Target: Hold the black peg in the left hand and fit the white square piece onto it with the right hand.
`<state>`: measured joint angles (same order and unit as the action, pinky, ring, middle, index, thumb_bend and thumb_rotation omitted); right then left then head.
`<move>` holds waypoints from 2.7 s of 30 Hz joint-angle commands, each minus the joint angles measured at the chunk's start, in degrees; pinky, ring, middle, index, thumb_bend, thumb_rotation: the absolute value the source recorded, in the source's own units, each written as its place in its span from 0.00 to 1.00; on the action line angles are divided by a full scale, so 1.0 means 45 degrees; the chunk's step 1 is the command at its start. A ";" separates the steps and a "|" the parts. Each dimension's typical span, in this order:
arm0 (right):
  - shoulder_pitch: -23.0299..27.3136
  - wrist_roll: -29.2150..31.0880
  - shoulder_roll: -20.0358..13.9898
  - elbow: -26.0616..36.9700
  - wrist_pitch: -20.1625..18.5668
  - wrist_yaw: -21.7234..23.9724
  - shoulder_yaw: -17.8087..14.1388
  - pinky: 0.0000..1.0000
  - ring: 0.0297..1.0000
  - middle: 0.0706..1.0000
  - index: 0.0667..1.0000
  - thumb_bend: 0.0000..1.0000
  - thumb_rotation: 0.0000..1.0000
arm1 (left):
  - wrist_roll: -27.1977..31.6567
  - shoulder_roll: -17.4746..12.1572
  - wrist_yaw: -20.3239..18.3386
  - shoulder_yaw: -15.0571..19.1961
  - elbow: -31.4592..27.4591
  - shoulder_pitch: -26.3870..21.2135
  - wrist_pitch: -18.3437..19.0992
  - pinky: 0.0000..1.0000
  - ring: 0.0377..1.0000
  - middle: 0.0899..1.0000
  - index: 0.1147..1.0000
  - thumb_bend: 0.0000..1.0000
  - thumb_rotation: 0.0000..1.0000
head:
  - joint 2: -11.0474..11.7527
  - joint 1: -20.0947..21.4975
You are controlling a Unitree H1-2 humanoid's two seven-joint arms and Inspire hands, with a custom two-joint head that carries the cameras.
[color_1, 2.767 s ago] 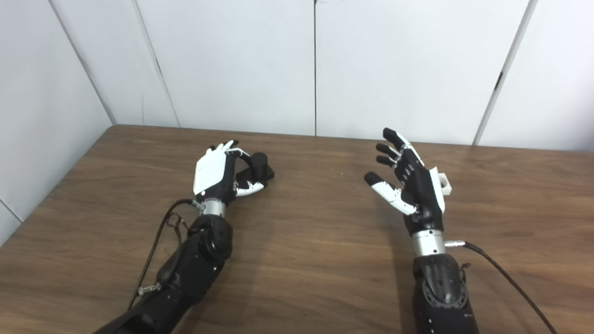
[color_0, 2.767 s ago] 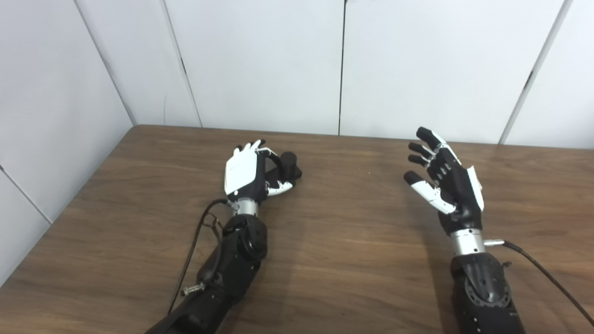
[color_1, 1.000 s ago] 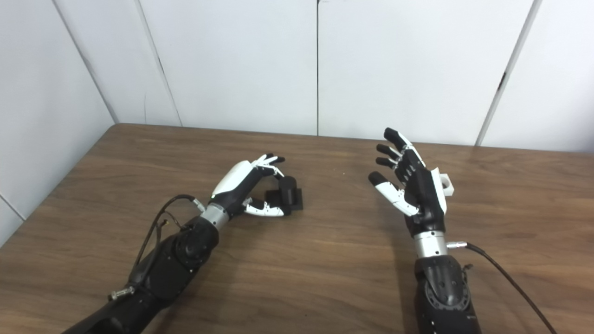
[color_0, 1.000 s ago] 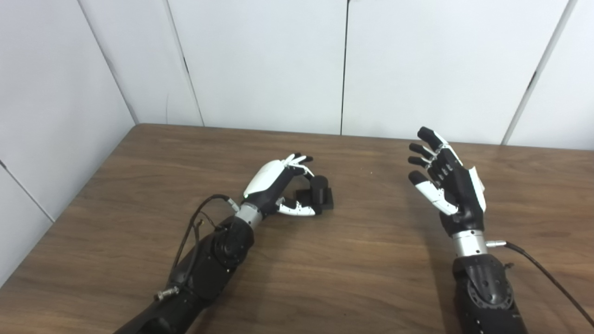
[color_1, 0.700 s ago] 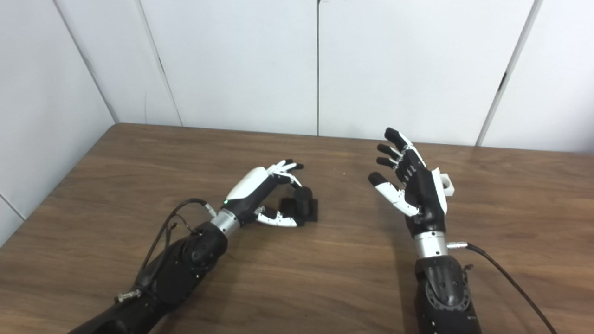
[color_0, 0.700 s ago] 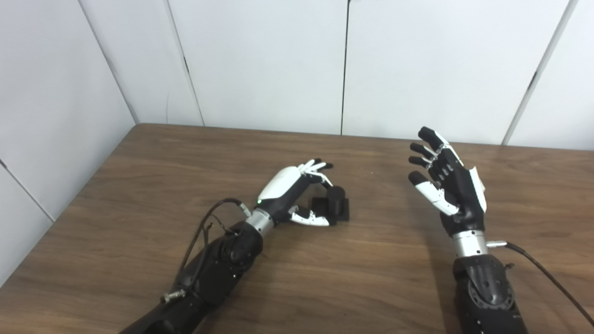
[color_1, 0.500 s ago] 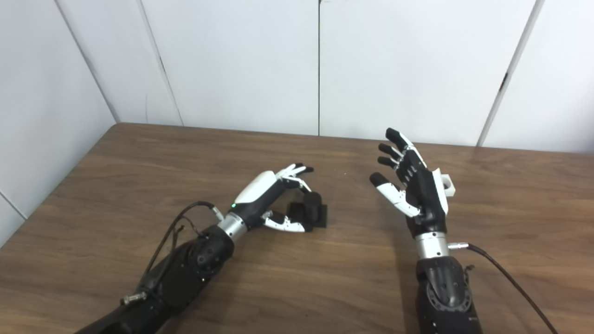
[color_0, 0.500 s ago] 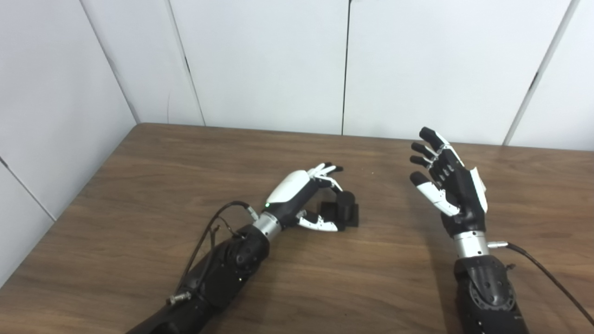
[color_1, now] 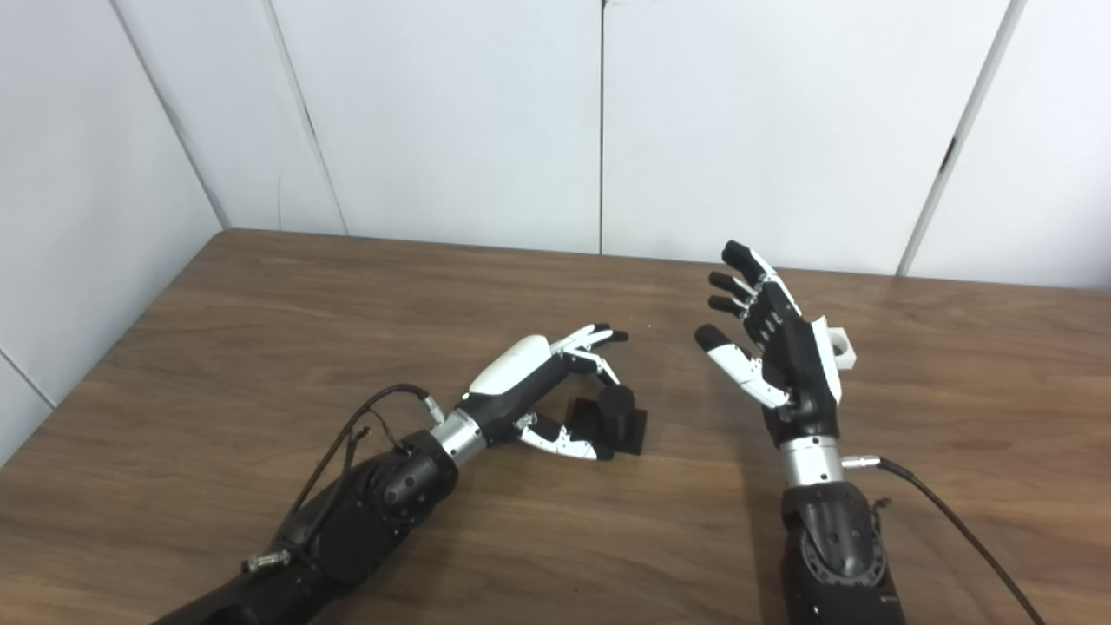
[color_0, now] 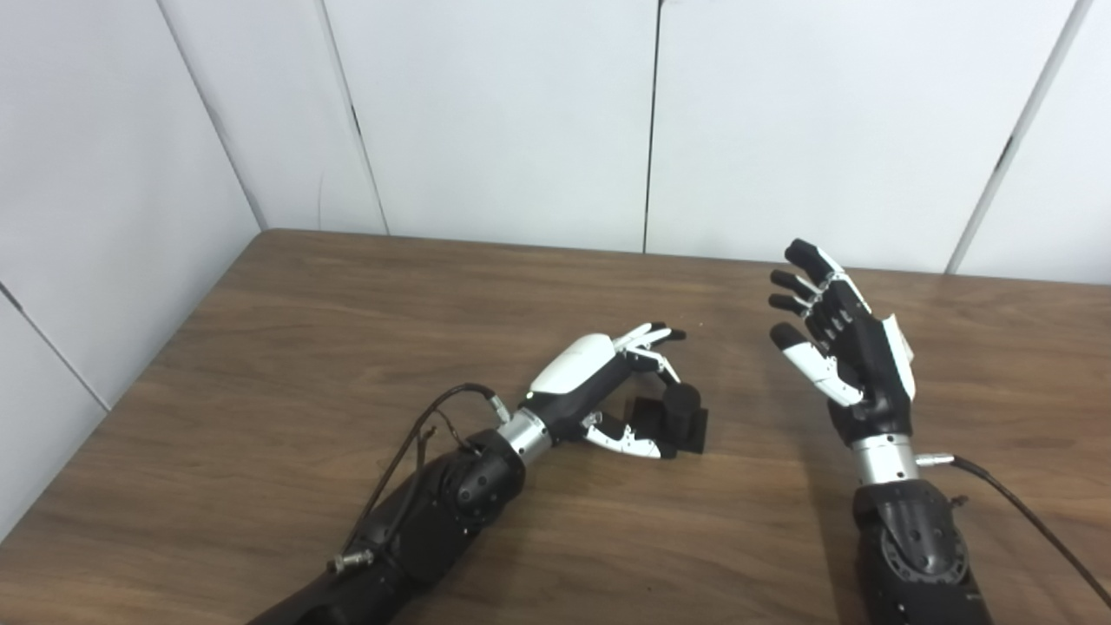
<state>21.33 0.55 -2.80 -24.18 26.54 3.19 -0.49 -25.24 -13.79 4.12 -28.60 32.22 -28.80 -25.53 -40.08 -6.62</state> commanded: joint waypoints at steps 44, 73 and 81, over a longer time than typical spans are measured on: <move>-0.0290 -0.3946 -0.2837 0.0131 -0.2144 -0.1713 0.0874 0.85 0.87 0.87 0.84 0.74 0.52 | 0.1226 -0.1505 -0.3153 -0.0101 -0.0659 0.1450 -0.0298 0.87 0.97 0.92 0.43 0.52 0.07 | 0.0987 0.6032; 0.1461 -0.4464 -0.4741 0.2458 -0.4203 -0.0422 0.0405 0.79 0.87 0.89 0.85 0.71 0.48 | 0.1135 -0.1311 -0.3180 -0.0007 -0.0429 0.1584 -0.0223 0.86 0.97 0.92 0.43 0.52 0.07 | 0.1080 0.5933; 0.2695 -0.4903 -0.5707 0.2380 -0.4559 0.0231 0.0635 0.78 0.86 0.89 0.86 0.70 0.45 | 0.1127 -0.1240 -0.3056 -0.0099 -0.0305 0.1624 -0.0288 0.87 0.97 0.92 0.43 0.52 0.07 | 0.1073 0.5926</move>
<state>28.42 -20.92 -26.28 -14.63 5.51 3.79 2.50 -16.85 -18.50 -6.90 -27.23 26.48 -24.40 -28.16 -35.16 20.04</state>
